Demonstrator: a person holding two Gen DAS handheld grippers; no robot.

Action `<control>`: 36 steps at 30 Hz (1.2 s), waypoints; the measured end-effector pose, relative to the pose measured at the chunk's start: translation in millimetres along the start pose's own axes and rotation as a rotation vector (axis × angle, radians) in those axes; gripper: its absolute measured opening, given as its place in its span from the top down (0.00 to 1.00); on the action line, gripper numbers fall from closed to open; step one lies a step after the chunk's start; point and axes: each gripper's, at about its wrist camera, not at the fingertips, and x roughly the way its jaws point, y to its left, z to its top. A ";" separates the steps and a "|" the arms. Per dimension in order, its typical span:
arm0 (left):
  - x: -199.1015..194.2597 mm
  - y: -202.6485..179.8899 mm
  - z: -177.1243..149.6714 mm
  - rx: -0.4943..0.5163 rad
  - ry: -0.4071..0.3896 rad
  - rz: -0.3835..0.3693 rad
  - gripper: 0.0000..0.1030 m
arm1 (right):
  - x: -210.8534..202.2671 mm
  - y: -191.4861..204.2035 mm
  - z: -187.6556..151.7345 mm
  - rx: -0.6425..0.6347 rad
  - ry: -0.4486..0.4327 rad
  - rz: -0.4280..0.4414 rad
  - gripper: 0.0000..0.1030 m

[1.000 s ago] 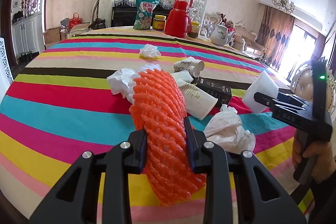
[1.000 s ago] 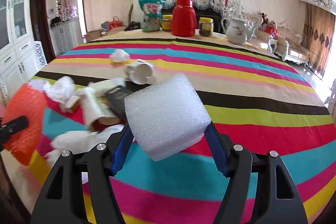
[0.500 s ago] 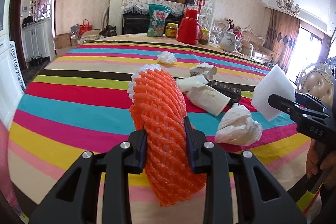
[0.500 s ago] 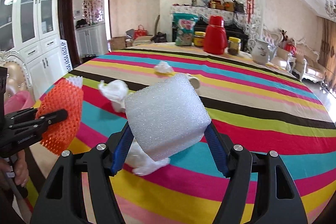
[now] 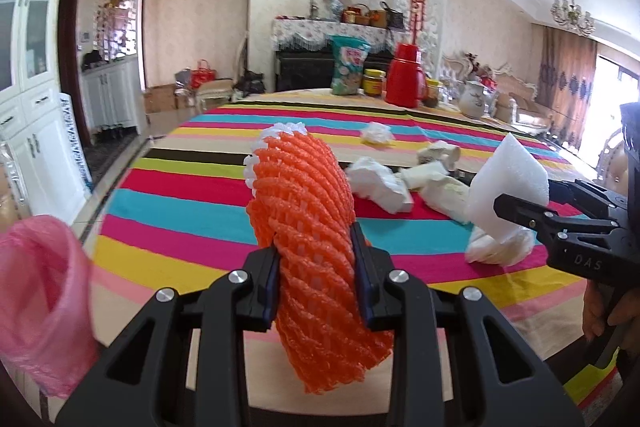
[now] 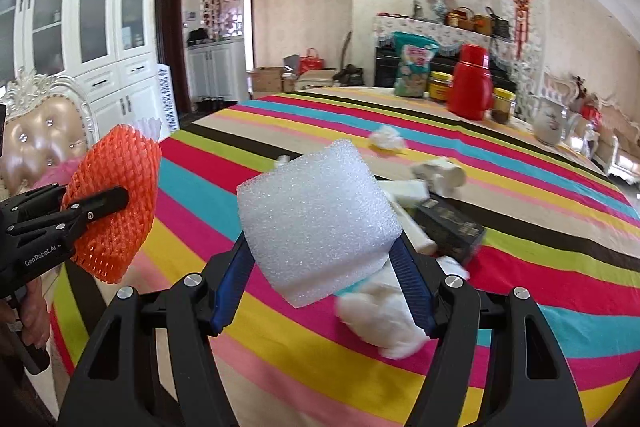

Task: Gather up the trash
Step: 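Carry the orange net and foam cube to the pink bin and release both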

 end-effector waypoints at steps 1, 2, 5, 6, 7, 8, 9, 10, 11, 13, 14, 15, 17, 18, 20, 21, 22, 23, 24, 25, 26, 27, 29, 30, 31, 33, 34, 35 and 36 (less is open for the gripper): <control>-3.0 4.7 -1.0 -0.006 -0.001 0.007 0.71 | 2.3 6.3 2.0 -0.005 -0.001 0.013 0.36; -5.1 9.1 -2.0 -0.012 -0.002 0.016 0.71 | 4.8 11.2 3.6 -0.009 0.000 0.025 0.36; -13.0 22.7 -4.9 -0.030 -0.006 0.051 0.71 | 13.8 32.7 9.5 -0.032 -0.002 0.068 0.36; -14.5 27.4 -4.0 -0.035 -0.009 0.061 0.71 | 16.0 39.3 11.0 -0.039 -0.002 0.082 0.36; -18.4 33.4 -3.9 -0.042 -0.015 0.073 0.71 | 19.1 48.5 13.4 -0.046 -0.004 0.102 0.36; -22.9 38.9 -4.0 -0.047 -0.021 0.085 0.70 | 21.2 55.0 14.8 -0.052 -0.005 0.114 0.36; -26.3 42.8 -3.6 -0.052 -0.027 0.098 0.70 | 24.3 63.8 17.1 -0.061 -0.006 0.130 0.36; -31.0 49.5 -3.6 -0.056 -0.034 0.117 0.70 | 27.0 70.0 19.3 -0.067 -0.006 0.142 0.36; -35.1 56.0 -3.9 -0.060 -0.038 0.135 0.70 | 29.8 78.7 22.3 -0.075 -0.008 0.159 0.36; -42.3 70.2 -5.7 -0.073 -0.039 0.171 0.69 | 35.0 96.5 28.1 -0.091 -0.012 0.192 0.36; -44.7 76.7 -6.3 -0.081 -0.038 0.186 0.69 | 37.8 104.7 30.7 -0.098 -0.014 0.207 0.36; -48.7 85.0 -7.3 -0.091 -0.037 0.204 0.70 | 39.8 111.2 32.5 -0.103 -0.015 0.217 0.36; -55.9 99.5 -8.7 -0.106 -0.037 0.235 0.69 | 45.8 129.8 38.1 -0.119 -0.014 0.259 0.36; -60.3 105.5 -10.0 -0.111 -0.038 0.247 0.69 | 48.3 139.7 40.5 -0.126 -0.014 0.279 0.36; -72.6 121.9 -13.0 -0.123 -0.044 0.283 0.69 | 54.5 157.2 45.5 -0.143 -0.015 0.311 0.36; -77.3 131.7 -14.2 -0.130 -0.045 0.303 0.69 | 57.8 168.7 47.8 -0.154 -0.015 0.329 0.36; -79.1 138.2 -14.1 -0.137 -0.045 0.314 0.69 | 61.4 177.9 49.4 -0.163 -0.016 0.344 0.36; -83.6 146.9 -16.2 -0.148 -0.046 0.327 0.69 | 64.9 187.4 51.0 -0.171 -0.013 0.362 0.36; -87.1 158.2 -18.3 -0.164 -0.045 0.345 0.69 | 68.7 195.8 52.7 -0.177 -0.009 0.379 0.36; -88.0 164.9 -18.9 -0.174 -0.044 0.356 0.69 | 71.3 200.9 53.8 -0.180 -0.007 0.389 0.36; -89.5 174.9 -20.9 -0.186 -0.041 0.371 0.69 | 75.5 209.5 55.6 -0.184 -0.003 0.404 0.36; -90.8 182.5 -22.3 -0.195 -0.039 0.381 0.69 | 79.9 217.8 57.4 -0.188 0.002 0.420 0.36; -93.7 202.0 -25.6 -0.214 -0.035 0.403 0.69 | 87.7 233.0 60.6 -0.194 0.008 0.453 0.36; -95.1 209.7 -27.1 -0.219 -0.033 0.408 0.69 | 91.5 238.8 62.4 -0.197 0.011 0.464 0.36; -95.6 219.8 -28.7 -0.228 -0.030 0.417 0.69 | 95.0 243.5 63.9 -0.199 0.013 0.473 0.36; -92.6 237.9 -30.5 -0.244 -0.020 0.424 0.69 | 102.4 257.7 68.2 -0.205 0.016 0.501 0.36; -91.3 250.2 -33.1 -0.262 -0.013 0.430 0.68 | 105.9 263.4 69.7 -0.206 0.019 0.513 0.36; -89.9 258.4 -35.4 -0.274 -0.009 0.436 0.68 | 110.8 272.0 71.8 -0.210 0.023 0.527 0.36; -87.9 269.0 -38.2 -0.286 -0.003 0.445 0.68 | 114.2 277.4 72.9 -0.213 0.025 0.535 0.36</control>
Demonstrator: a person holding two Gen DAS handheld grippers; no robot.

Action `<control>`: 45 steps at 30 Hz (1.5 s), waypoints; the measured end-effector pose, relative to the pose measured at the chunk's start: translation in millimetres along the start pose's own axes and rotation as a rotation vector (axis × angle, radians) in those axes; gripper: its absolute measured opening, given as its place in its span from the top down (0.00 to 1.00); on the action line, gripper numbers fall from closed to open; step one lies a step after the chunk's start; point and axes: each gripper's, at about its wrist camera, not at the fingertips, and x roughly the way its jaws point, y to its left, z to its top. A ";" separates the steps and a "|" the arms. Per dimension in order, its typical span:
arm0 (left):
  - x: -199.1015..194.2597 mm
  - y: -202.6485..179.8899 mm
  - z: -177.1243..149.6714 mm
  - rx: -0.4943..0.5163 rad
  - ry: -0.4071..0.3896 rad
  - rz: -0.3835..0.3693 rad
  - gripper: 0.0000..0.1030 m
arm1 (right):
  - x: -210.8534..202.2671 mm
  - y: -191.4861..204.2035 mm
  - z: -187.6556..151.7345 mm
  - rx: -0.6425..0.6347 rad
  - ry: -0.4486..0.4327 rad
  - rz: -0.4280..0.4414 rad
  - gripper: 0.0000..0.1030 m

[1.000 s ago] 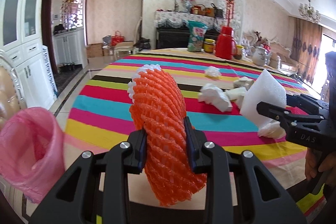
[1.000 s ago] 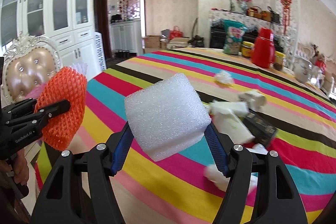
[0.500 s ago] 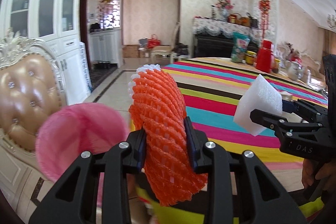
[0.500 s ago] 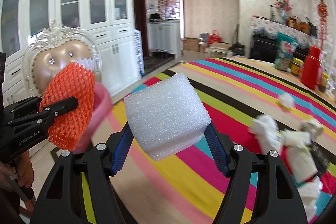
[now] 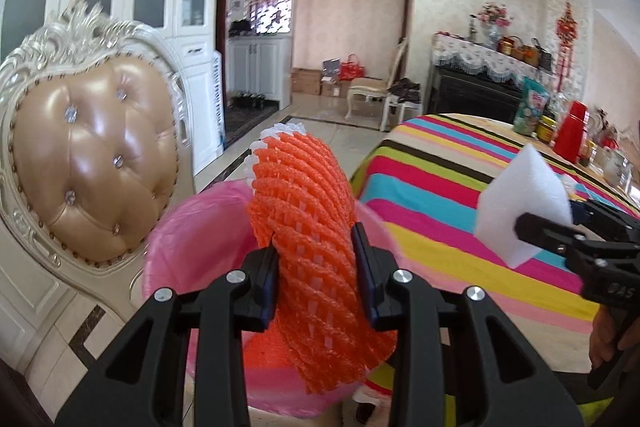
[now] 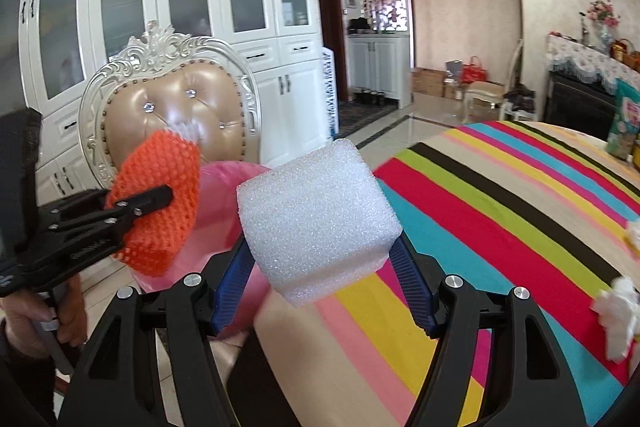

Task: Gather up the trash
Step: 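Carry the orange net and foam cube to the pink bin and release both, then return to the table and grasp the white plastic bag with the right tool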

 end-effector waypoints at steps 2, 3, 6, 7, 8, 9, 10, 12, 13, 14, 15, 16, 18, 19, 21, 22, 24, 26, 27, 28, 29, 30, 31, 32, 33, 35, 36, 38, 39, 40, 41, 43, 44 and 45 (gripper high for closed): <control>8.7 9.2 1.1 0.005 0.011 0.001 0.68 | 13.5 6.8 4.6 -0.012 0.010 0.020 0.36; 13.7 13.2 1.2 0.015 0.015 0.000 0.66 | 18.0 9.0 5.7 -0.017 0.013 0.027 0.36; 26.9 18.8 0.6 0.035 0.031 -0.003 0.65 | 36.0 17.0 8.1 -0.024 0.030 0.063 0.36; 30.4 22.6 -0.1 0.031 0.036 -0.001 0.61 | 42.6 20.2 8.4 -0.025 0.037 0.071 0.36; 32.3 26.0 -0.8 0.023 0.037 0.000 0.59 | 49.2 24.0 8.8 -0.028 0.044 0.075 0.36; 33.0 31.5 -2.6 0.010 0.036 0.001 0.55 | 54.1 27.3 8.5 -0.033 0.050 0.081 0.35; 32.5 34.8 -4.1 0.002 0.035 0.003 0.49 | 60.6 32.1 8.0 -0.041 0.058 0.089 0.35; 28.2 41.5 -7.5 -0.007 0.021 0.012 0.38 | 70.0 40.4 6.9 -0.060 0.069 0.100 0.35; 26.7 45.6 -8.5 -0.006 0.013 0.020 0.32 | 75.0 45.0 6.8 -0.069 0.075 0.108 0.34; 24.0 48.4 -9.3 -0.004 0.004 0.032 0.31 | 78.1 48.1 6.6 -0.074 0.080 0.116 0.30; 20.4 51.5 -10.1 -0.003 -0.004 0.047 0.29 | 79.9 51.1 7.0 -0.080 0.078 0.118 0.24; 17.0 54.4 -10.7 0.000 -0.012 0.051 0.29 | 81.4 54.8 7.4 -0.088 0.070 0.117 0.22; 9.6 58.8 -11.6 0.002 -0.028 0.067 0.28 | 81.2 58.4 7.4 -0.097 0.062 0.118 0.19; 6.3 59.9 -11.7 0.001 -0.033 0.079 0.26 | 79.8 59.6 7.3 -0.096 0.059 0.115 0.19; -3.0 63.0 -13.3 -0.005 -0.049 0.098 0.25 | 71.9 57.2 6.5 -0.093 0.052 0.116 0.19; -6.9 62.7 -14.5 -0.008 -0.054 0.102 0.23 | 64.2 54.6 5.1 -0.095 0.044 0.111 0.19; -18.7 56.8 -17.5 -0.006 -0.079 0.102 0.15 | 46.3 48.9 1.3 -0.105 0.026 0.086 0.19; -28.4 45.6 -19.3 0.009 -0.111 0.101 0.07 | 25.9 39.3 -3.6 -0.103 0.012 0.050 0.18; -33.2 37.0 -20.2 0.020 -0.130 0.095 0.04 | 12.6 31.9 -7.6 -0.097 -0.004 0.020 0.15; -39.9 22.2 -22.1 0.036 -0.159 0.063 0.04 | -1.6 23.2 -12.5 -0.088 -0.020 -0.012 0.15; -43.7 9.7 -22.4 0.057 -0.173 0.030 0.04 | -11.0 16.8 -15.2 -0.081 -0.029 -0.038 0.15; -45.7 0.0 -22.1 0.075 -0.179 0.014 0.04 | -25.1 7.1 -19.6 -0.067 -0.041 -0.074 0.15; -47.5 -16.8 -21.9 0.106 -0.187 -0.005 0.04 | -39.5 -3.4 -24.0 -0.049 -0.051 -0.108 0.15; -48.7 -32.3 -20.9 0.132 -0.194 -0.025 0.04 | -50.7 -12.4 -27.4 -0.036 -0.058 -0.133 0.15; -49.7 -46.4 -19.5 0.152 -0.200 -0.050 0.04 | -66.0 -23.5 -31.8 -0.017 -0.068 -0.172 0.15; -50.3 -79.3 -15.3 0.157 -0.208 -0.119 0.04 | -92.7 -43.5 -40.7 0.013 -0.084 -0.234 0.15; -49.5 -89.9 -13.2 0.150 -0.205 -0.153 0.04 | -106.6 -54.0 -46.5 0.025 -0.088 -0.272 0.15; -47.1 -120.1 -9.4 0.141 -0.185 -0.251 0.04 | -131.1 -74.2 -59.4 0.048 -0.088 -0.342 0.15; -46.1 -134.0 -8.3 0.142 -0.179 -0.280 0.04 | -144.2 -86.9 -67.8 0.069 -0.086 -0.372 0.15; -45.0 -155.8 -8.0 0.150 -0.173 -0.319 0.04 | -157.0 -100.4 -76.6 0.093 -0.082 -0.402 0.15; -43.8 -170.1 -9.1 0.160 -0.169 -0.346 0.04 | -168.0 -112.4 -84.8 0.118 -0.075 -0.432 0.15; -39.9 -200.6 -13.0 0.178 -0.151 -0.398 0.04 | -189.8 -136.9 -101.7 0.168 -0.060 -0.491 0.15; -37.0 -219.9 -15.9 0.189 -0.132 -0.432 0.04 | -199.2 -144.7 -109.1 0.187 -0.058 -0.510 0.15; -34.6 -232.0 -18.3 0.196 -0.119 -0.456 0.04 | -211.3 -156.0 -118.3 0.209 -0.054 -0.534 0.15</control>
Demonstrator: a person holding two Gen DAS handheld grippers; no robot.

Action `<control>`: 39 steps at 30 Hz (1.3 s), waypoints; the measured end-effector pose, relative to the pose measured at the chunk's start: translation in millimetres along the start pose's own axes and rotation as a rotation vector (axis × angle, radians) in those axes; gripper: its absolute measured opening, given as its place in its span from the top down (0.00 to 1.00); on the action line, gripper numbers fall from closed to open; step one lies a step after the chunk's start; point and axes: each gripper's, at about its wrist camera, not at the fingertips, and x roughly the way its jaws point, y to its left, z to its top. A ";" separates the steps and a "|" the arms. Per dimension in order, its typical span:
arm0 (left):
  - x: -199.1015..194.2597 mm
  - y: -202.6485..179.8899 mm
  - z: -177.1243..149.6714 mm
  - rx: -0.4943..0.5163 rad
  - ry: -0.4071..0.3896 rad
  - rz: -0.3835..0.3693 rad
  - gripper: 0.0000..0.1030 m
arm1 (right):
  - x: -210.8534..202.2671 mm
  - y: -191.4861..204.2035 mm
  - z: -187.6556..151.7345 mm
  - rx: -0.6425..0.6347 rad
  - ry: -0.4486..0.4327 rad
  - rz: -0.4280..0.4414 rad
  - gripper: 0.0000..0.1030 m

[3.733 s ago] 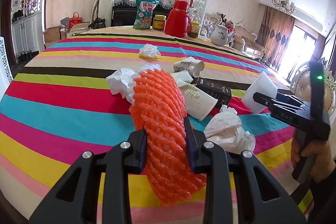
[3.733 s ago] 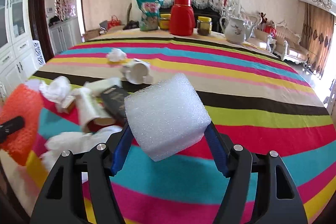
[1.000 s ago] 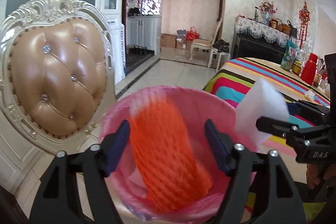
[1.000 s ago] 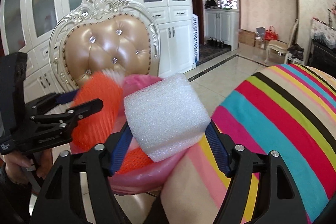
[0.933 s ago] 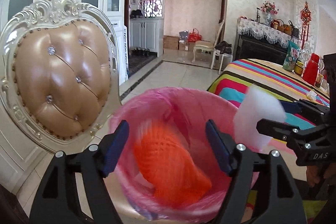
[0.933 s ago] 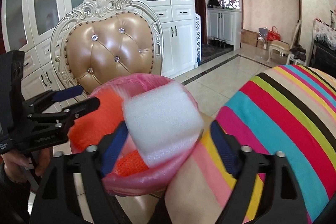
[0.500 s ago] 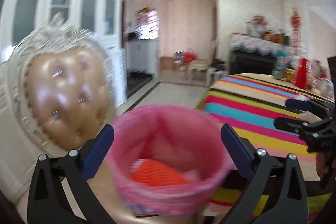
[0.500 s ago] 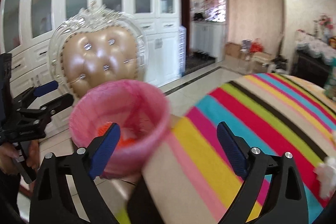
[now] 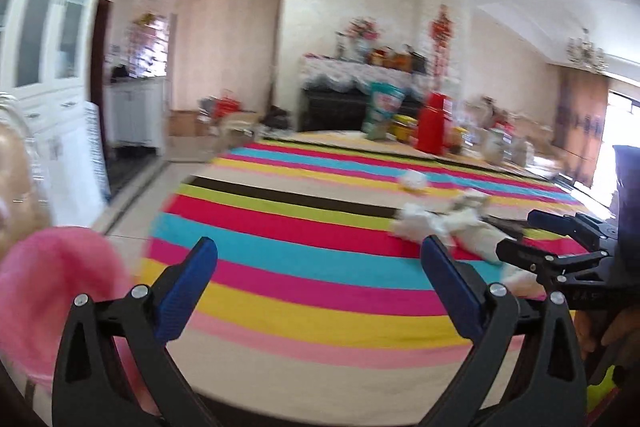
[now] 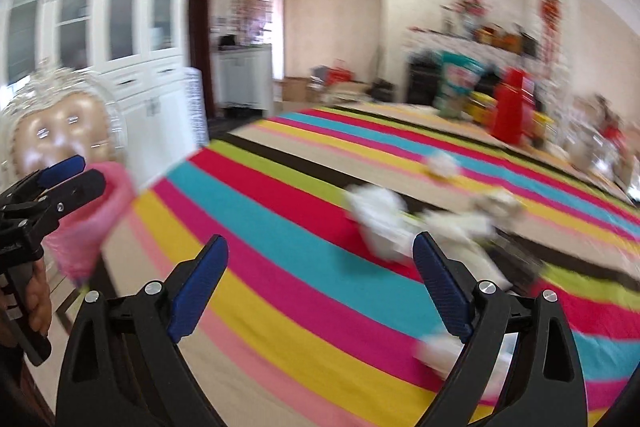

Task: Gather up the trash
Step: 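Return to the table and grasp the white plastic bag with the right tool, then grasp the crumpled white tissue with the left tool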

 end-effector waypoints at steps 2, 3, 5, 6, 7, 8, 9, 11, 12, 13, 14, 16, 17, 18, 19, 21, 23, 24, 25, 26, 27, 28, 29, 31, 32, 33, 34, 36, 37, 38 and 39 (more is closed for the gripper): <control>20.8 -30.3 -3.7 0.007 0.039 -0.069 0.04 | -6.5 -26.6 -9.4 0.029 0.014 -0.044 0.15; 28.3 -40.0 -4.6 0.011 0.053 -0.081 0.04 | -9.4 -38.9 -14.6 0.043 0.023 -0.066 0.15; 48.2 -62.8 -6.3 0.019 0.090 -0.112 0.04 | -10.9 -66.1 -26.6 0.079 0.050 -0.105 0.15; 55.2 -67.3 -5.5 0.017 0.100 -0.126 0.04 | -9.2 -76.9 -32.0 0.101 0.069 -0.120 0.15; 65.1 -76.7 -5.1 0.014 0.117 -0.137 0.04 | -6.2 -84.6 -35.9 0.122 0.087 -0.130 0.15; 71.7 -79.6 -5.3 0.014 0.125 -0.140 0.04 | -3.8 -89.9 -40.8 0.137 0.100 -0.135 0.15; 78.5 -84.4 -5.0 0.017 0.132 -0.142 0.04 | -0.4 -95.0 -44.0 0.150 0.113 -0.140 0.15; 88.4 -96.3 -4.9 0.028 0.138 -0.124 0.04 | 10.0 -101.2 -48.7 0.174 0.151 -0.154 0.15; 94.6 -99.6 -4.3 0.036 0.145 -0.113 0.04 | 14.3 -98.4 -50.2 0.181 0.161 -0.155 0.15; 101.3 -102.5 -4.1 0.044 0.157 -0.106 0.04 | 20.1 -97.4 -50.3 0.188 0.173 -0.158 0.15; 102.5 -97.5 -6.5 0.046 0.163 -0.103 0.04 | 23.2 -98.4 -51.3 0.192 0.181 -0.160 0.15; 110.1 -94.6 -8.0 0.041 0.177 -0.096 0.04 | 33.0 -97.7 -51.2 0.199 0.198 -0.157 0.15; 113.6 -92.9 -9.3 0.037 0.185 -0.096 0.04 | 37.9 -94.8 -49.5 0.197 0.210 -0.161 0.15; 116.2 -92.3 -9.4 0.034 0.191 -0.094 0.04 | 42.4 -92.7 -49.1 0.197 0.231 -0.167 0.15; 120.1 -91.1 -10.1 0.028 0.199 -0.091 0.04 | 46.4 -92.3 -49.1 0.200 0.244 -0.160 0.15; 127.6 -90.1 -9.8 0.018 0.211 -0.089 0.04 | 47.7 -88.1 -47.3 0.190 0.249 -0.162 0.18; 131.6 -90.0 -7.9 0.011 0.218 -0.092 0.04 | 46.9 -84.4 -48.1 0.165 0.263 -0.171 0.25; 133.1 -90.8 -6.6 0.008 0.219 -0.094 0.04 | 46.2 -83.4 -49.9 0.162 0.268 -0.159 0.31; 134.6 -92.5 -5.2 0.008 0.217 -0.094 0.04 | 45.3 -84.0 -51.0 0.168 0.272 -0.150 0.36; 136.4 -94.4 -3.9 0.009 0.214 -0.094 0.04 | 43.6 -85.9 -52.5 0.184 0.272 -0.125 0.46; 135.5 -95.5 -2.6 0.010 0.212 -0.092 0.04 | 41.5 -87.0 -52.9 0.189 0.268 -0.118 0.53; 138.9 -98.4 -1.2 0.008 0.210 -0.091 0.04 | 39.6 -87.6 -52.9 0.189 0.262 -0.122 0.55; 141.1 -99.5 -0.1 0.004 0.210 -0.093 0.04 | 37.0 -88.4 -52.5 0.186 0.250 -0.127 0.60; 146.6 -103.8 1.9 0.001 0.213 -0.094 0.04 | 31.6 -90.1 -50.8 0.185 0.221 -0.130 0.64; 149.8 -106.5 2.8 0.003 0.214 -0.091 0.04 | 27.8 -92.0 -50.1 0.186 0.201 -0.141 0.66; 152.8 -108.9 3.6 0.006 0.216 -0.089 0.04 | 25.9 -94.4 -49.3 0.191 0.188 -0.147 0.67; 157.1 -112.1 4.2 0.009 0.219 -0.085 0.04 | 23.0 -97.8 -48.6 0.201 0.170 -0.155 0.67; 165.3 -116.9 5.5 0.014 0.230 -0.069 0.04 | 19.4 -103.5 -47.5 0.215 0.144 -0.170 0.67; 170.0 -118.8 5.6 0.013 0.238 -0.059 0.04 | 17.3 -106.6 -47.5 0.223 0.134 -0.172 0.67; 175.1 -120.5 6.0 0.008 0.251 -0.054 0.04 | 16.8 -108.5 -47.0 0.229 0.131 -0.171 0.67; 179.5 -122.0 7.5 0.006 0.259 -0.052 0.04 | 16.2 -111.2 -47.3 0.242 0.129 -0.167 0.67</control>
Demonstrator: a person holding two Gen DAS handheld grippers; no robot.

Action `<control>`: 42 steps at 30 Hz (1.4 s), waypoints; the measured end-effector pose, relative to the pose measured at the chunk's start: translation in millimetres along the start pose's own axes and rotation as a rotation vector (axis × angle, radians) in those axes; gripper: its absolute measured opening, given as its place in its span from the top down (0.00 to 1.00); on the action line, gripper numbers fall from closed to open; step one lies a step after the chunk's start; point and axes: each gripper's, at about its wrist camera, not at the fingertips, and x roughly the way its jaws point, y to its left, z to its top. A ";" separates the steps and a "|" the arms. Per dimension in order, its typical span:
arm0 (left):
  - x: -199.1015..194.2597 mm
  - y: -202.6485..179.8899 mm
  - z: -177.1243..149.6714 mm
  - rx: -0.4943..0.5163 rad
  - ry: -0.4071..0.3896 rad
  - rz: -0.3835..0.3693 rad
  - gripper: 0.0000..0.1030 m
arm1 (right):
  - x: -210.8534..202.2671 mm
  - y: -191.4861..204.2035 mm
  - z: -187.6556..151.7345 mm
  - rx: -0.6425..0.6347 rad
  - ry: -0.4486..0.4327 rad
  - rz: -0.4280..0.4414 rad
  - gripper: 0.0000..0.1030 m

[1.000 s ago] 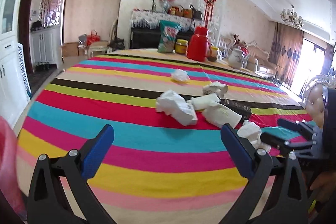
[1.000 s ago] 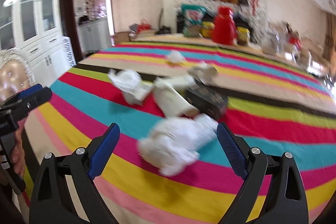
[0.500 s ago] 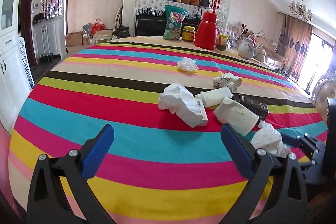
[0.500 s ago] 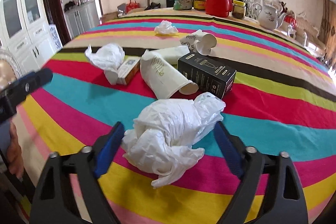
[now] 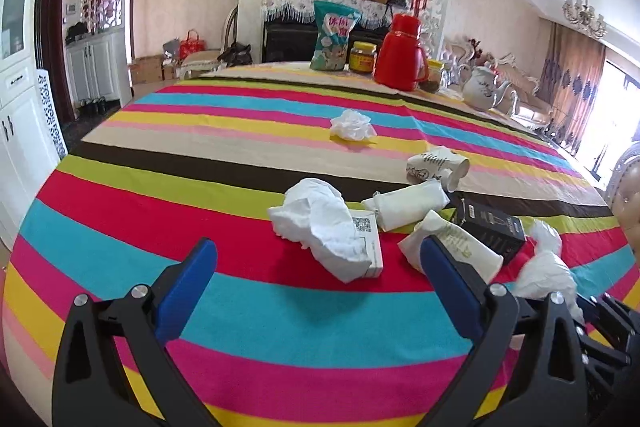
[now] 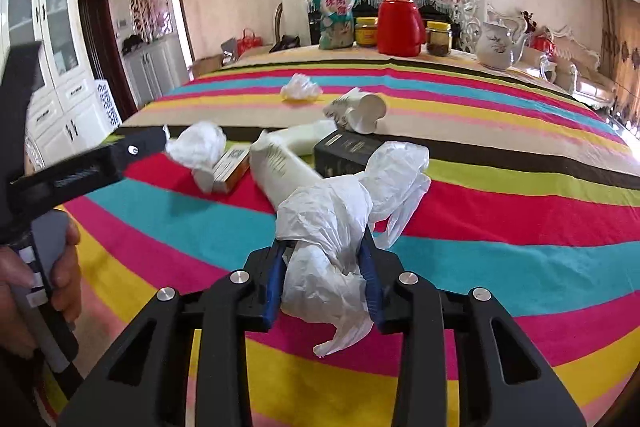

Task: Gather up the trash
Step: 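Grasp the crumpled white tissue with the left tool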

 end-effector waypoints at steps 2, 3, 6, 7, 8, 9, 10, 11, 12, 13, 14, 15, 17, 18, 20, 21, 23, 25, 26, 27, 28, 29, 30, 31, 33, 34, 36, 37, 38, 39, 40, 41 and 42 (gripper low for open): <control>9.8 -2.6 5.0 -0.008 0.016 0.017 0.05 | -0.7 -3.7 0.6 0.019 -0.006 0.007 0.67; 12.3 -4.0 6.6 -0.010 0.023 0.024 0.05 | -1.9 -5.1 0.7 0.025 -0.013 0.010 0.67; 20.6 -5.6 15.2 -0.016 0.051 0.033 0.05 | -2.9 -6.3 1.1 0.035 -0.023 0.014 0.67; 23.0 -6.7 19.3 -0.010 0.056 0.044 0.05 | -3.4 -6.7 1.0 0.037 -0.026 0.016 0.67; 25.7 -7.4 22.1 -0.006 0.062 0.051 0.05 | -3.8 -6.7 1.1 0.037 -0.028 0.021 0.67; 29.8 -7.9 24.2 -0.004 0.071 0.059 0.05 | -4.0 -6.6 1.3 0.037 -0.029 0.024 0.67; 33.8 -7.9 26.4 -0.008 0.081 0.067 0.05 | -4.2 -6.5 0.7 0.038 -0.029 0.026 0.67; 39.0 -6.4 27.7 -0.019 0.091 0.077 0.05 | -4.4 -7.3 0.7 0.042 -0.030 0.030 0.67; 43.3 -5.8 28.1 -0.030 0.097 0.083 0.06 | -4.5 -8.6 0.2 0.047 -0.031 0.033 0.67; 49.7 -3.1 29.0 -0.047 0.105 0.088 0.09 | -5.2 -10.3 -0.4 0.054 -0.033 0.038 0.67; 52.6 -2.1 29.0 -0.050 0.109 0.090 0.10 | -5.9 -12.6 -0.8 0.065 -0.035 0.041 0.67; 56.4 -1.3 29.0 -0.049 0.113 0.097 0.10 | -6.2 -14.4 -1.2 0.073 -0.035 0.044 0.67; 60.4 0.6 27.8 -0.045 0.106 0.107 0.11 | -6.6 -16.7 -1.7 0.084 -0.032 0.050 0.67; 60.8 1.5 26.3 -0.046 0.103 0.106 0.13 | -6.1 -17.4 -1.4 0.088 -0.030 0.050 0.67; 66.0 3.2 24.1 -0.039 0.121 0.096 0.20 | -5.1 -18.2 -1.4 0.096 -0.024 0.053 0.67; 68.0 4.3 23.3 -0.030 0.129 0.076 0.25 | -4.0 -18.2 -1.0 0.098 -0.020 0.057 0.67; 70.1 3.9 19.8 -0.013 0.140 0.061 0.28 | -2.1 -18.8 -0.7 0.100 -0.007 0.066 0.67; 73.8 3.1 16.5 0.014 0.155 0.047 0.33 | -0.3 -18.4 0.2 0.099 0.001 0.072 0.67; 76.0 2.6 15.2 0.023 0.162 0.042 0.35 | 0.2 -17.8 0.3 0.098 0.005 0.072 0.67; 77.4 3.3 14.2 0.027 0.167 0.036 0.40 | 0.3 -17.9 0.6 0.098 0.006 0.072 0.67; 79.2 4.4 13.0 0.026 0.179 0.021 0.47 | 0.0 -18.2 1.0 0.101 0.005 0.072 0.67; 80.8 4.2 12.6 0.024 0.188 0.005 0.52 | -0.3 -19.0 1.4 0.104 0.004 0.072 0.67; 82.0 4.4 12.3 0.024 0.195 -0.009 0.58 | -0.4 -19.6 1.4 0.107 0.004 0.073 0.67; 81.8 4.1 11.9 0.027 0.197 -0.019 0.62 | 0.0 -20.3 1.4 0.110 0.006 0.075 0.67; 79.9 1.8 11.7 0.043 0.194 -0.026 0.75 | 1.4 -21.6 1.7 0.114 0.010 0.077 0.67; 79.6 0.3 11.7 0.046 0.195 -0.031 0.80 | 1.6 -21.7 1.8 0.115 0.010 0.078 0.67; 77.8 -0.3 11.7 0.046 0.192 -0.046 0.83 | 1.5 -21.8 1.9 0.115 0.009 0.078 0.67; 77.6 -1.3 11.8 0.048 0.188 -0.045 0.85 | 1.4 -21.7 2.1 0.114 0.007 0.080 0.67; 76.6 -2.1 11.7 0.051 0.182 -0.042 0.85 | 2.8 -21.3 2.7 0.112 0.007 0.082 0.67; 75.3 -2.5 11.7 0.053 0.175 -0.038 0.85 | 2.9 -21.1 2.5 0.111 0.008 0.083 0.67; 73.5 -3.0 12.2 0.054 0.166 -0.035 0.86 | 3.3 -21.3 2.2 0.110 0.008 0.085 0.67; 71.9 -3.1 12.7 0.053 0.158 -0.033 0.86 | 3.4 -21.2 2.1 0.109 0.008 0.086 0.67; 69.3 -3.4 13.3 0.052 0.148 -0.031 0.86 | 3.5 -20.9 2.3 0.107 0.006 0.086 0.67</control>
